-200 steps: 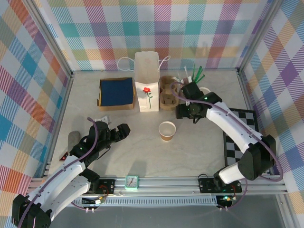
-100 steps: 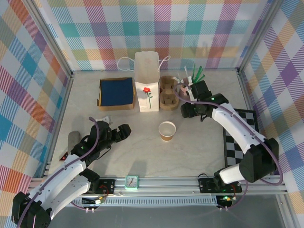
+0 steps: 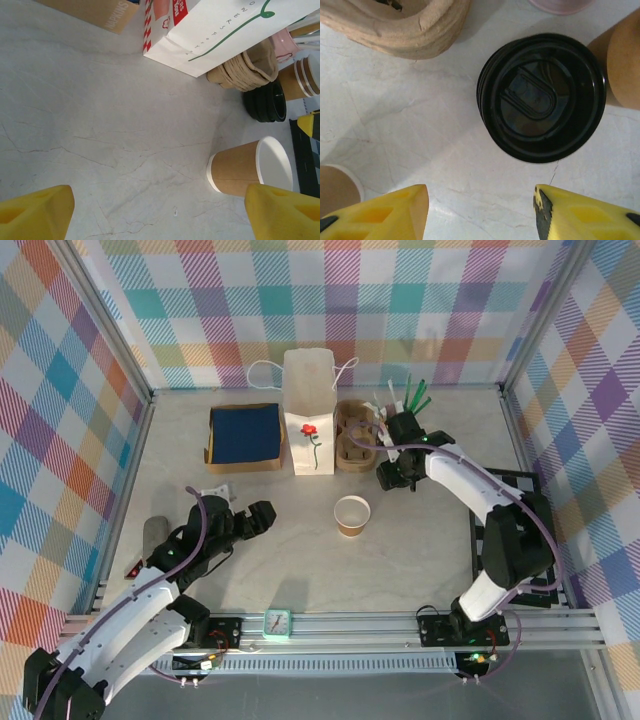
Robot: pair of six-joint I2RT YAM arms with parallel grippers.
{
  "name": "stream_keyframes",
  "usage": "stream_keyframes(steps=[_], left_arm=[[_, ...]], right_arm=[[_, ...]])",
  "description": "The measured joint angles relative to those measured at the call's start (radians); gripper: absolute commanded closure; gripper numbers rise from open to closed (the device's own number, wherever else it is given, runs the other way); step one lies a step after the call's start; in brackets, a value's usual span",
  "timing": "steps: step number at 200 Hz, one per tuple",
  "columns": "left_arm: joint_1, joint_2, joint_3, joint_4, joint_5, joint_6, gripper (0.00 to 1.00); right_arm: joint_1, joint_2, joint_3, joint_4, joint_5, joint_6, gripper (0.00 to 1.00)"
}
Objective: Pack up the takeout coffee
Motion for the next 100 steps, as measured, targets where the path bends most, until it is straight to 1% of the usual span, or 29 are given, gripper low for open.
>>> stream_keyframes(steps=[19,38,94,100], left_arm=[[0.0,-0.006,0.0,-0.014,-0.002,0.0,0.12],[-0.001,-0.009,0.0,-0.018,-0.004,0.0,0.12],[-0.001,-0.014,0.0,-0.035,-0.017,0.003,0.12],[-0.001,-0.014,0.0,-0.036,-0.017,0.003,0.12]], right_arm=[[0.0,0.027,0.011,0.017,0.011,-0.006,0.45],[0.0,0.048,0.02,0.031,0.021,-0.012,0.51],[0.0,0.109,0.041,0.057,0.054,-0.032,0.56],[0.0,0.113,0.042,0.058,0.056,-0.033,0.58]])
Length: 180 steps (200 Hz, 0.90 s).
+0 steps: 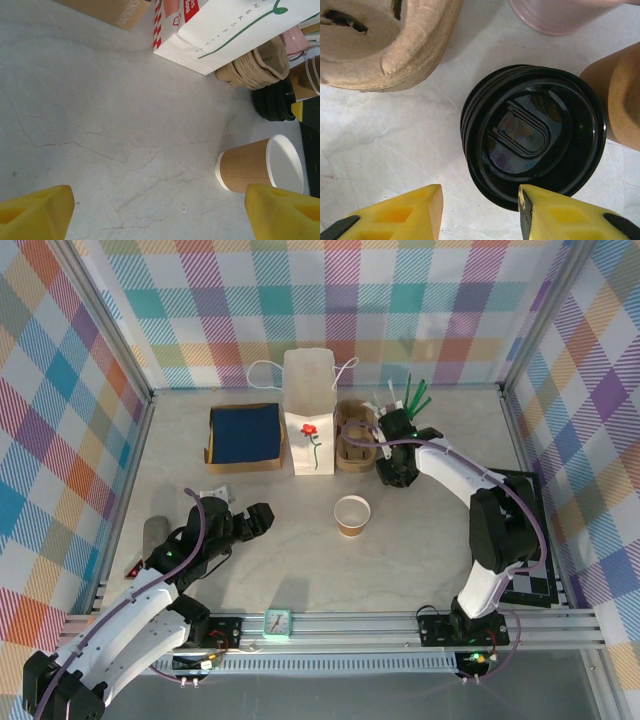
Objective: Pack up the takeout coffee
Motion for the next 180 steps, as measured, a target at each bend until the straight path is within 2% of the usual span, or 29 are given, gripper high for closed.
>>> stream_keyframes(steps=[74,180], left_arm=[[0.0,0.0,0.0,0.0,-0.003,0.0,0.12],[0.0,0.0,0.0,-0.001,-0.01,0.001,0.12]], right_arm=[[0.0,0.062,0.009,0.018,0.027,-0.067,0.62],[0.0,0.091,0.029,0.021,0.025,-0.077,0.67]])
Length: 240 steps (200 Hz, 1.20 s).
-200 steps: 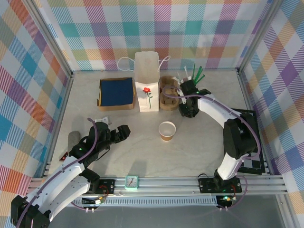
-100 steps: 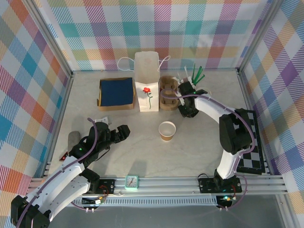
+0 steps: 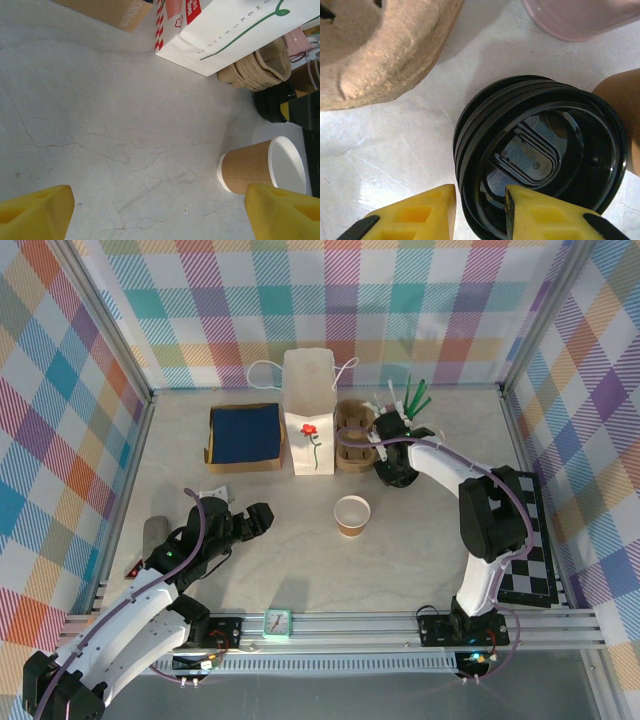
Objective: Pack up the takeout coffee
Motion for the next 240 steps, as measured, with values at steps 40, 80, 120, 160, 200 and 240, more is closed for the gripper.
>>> stream_keyframes(steps=[40,80,120,160,200,240], left_arm=[[0.0,0.0,0.0,0.0,-0.001,0.0,0.12],[0.0,0.0,0.0,0.0,-0.001,0.0,0.12],[0.0,0.0,0.0,0.0,-0.001,0.0,0.12],[0.0,0.0,0.0,-0.003,-0.001,0.003,0.12],[0.0,0.0,0.0,-0.003,-0.001,0.003,0.12],[0.0,0.0,0.0,-0.003,-0.001,0.003,0.12]], right_arm=[[0.0,0.013,0.004,0.0,0.0,0.0,0.7],[0.0,0.013,0.006,-0.001,0.0,-0.003,0.76],[0.0,0.013,0.006,-0.001,0.0,-0.004,0.77],[0.0,0.013,0.006,-0.005,0.0,-0.003,0.83],[0.001,0.013,0.007,-0.018,0.0,0.0,0.86],[0.002,0.008,0.012,-0.038,-0.003,0.006,0.85]])
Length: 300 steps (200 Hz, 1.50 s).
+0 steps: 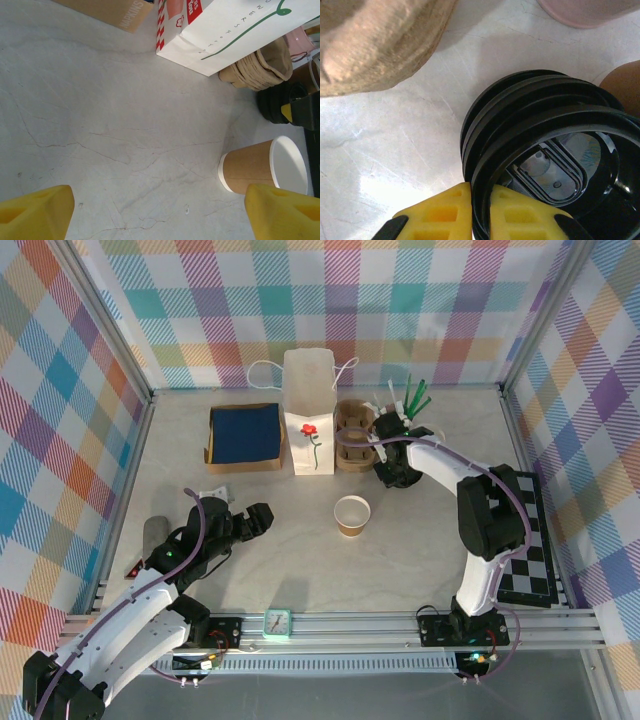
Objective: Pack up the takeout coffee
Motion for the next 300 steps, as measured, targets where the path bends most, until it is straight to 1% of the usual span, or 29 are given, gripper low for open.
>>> stream_keyframes(steps=[30,61,78,103,140,166,186,219,248,278,300], left_arm=[[0.0,0.0,0.0,0.0,0.0,0.0,0.12],[0.0,0.0,0.003,0.0,0.0,0.0,0.12],[0.0,0.0,0.014,-0.001,0.001,0.0,0.12],[0.0,-0.003,0.041,0.0,0.005,0.0,0.12],[-0.001,-0.016,0.074,0.0,0.02,-0.001,0.11],[-0.001,-0.026,0.086,0.006,0.046,-0.008,0.12],[-0.003,-0.026,0.092,0.019,0.071,-0.021,0.12],[-0.034,-0.026,0.107,0.069,0.102,-0.05,0.11],[-0.05,-0.023,0.117,0.126,0.125,-0.075,0.11],[-0.054,-0.005,0.117,0.208,0.161,-0.117,0.12],[-0.058,0.016,0.129,0.261,0.191,-0.138,0.15]], right_arm=[[0.0,-0.035,0.003,-0.02,-0.013,0.008,0.85],[0.0,-0.11,0.007,-0.041,-0.04,0.03,0.85],[0.0,-0.152,0.007,-0.05,-0.07,0.049,0.86],[0.0,-0.232,0.005,-0.062,-0.146,0.08,0.86],[0.001,-0.386,-0.012,-0.061,-0.323,0.131,0.85],[0.001,-0.488,-0.032,-0.029,-0.494,0.185,0.84],[0.001,-0.544,-0.046,0.018,-0.651,0.238,0.84],[0.001,-0.595,-0.055,0.152,-0.905,0.361,0.83],[0.001,-0.622,-0.079,0.352,-1.088,0.505,0.84],[0.001,-0.629,-0.126,0.592,-1.217,0.679,0.83],[0.001,-0.63,-0.167,0.792,-1.278,0.821,0.83]])
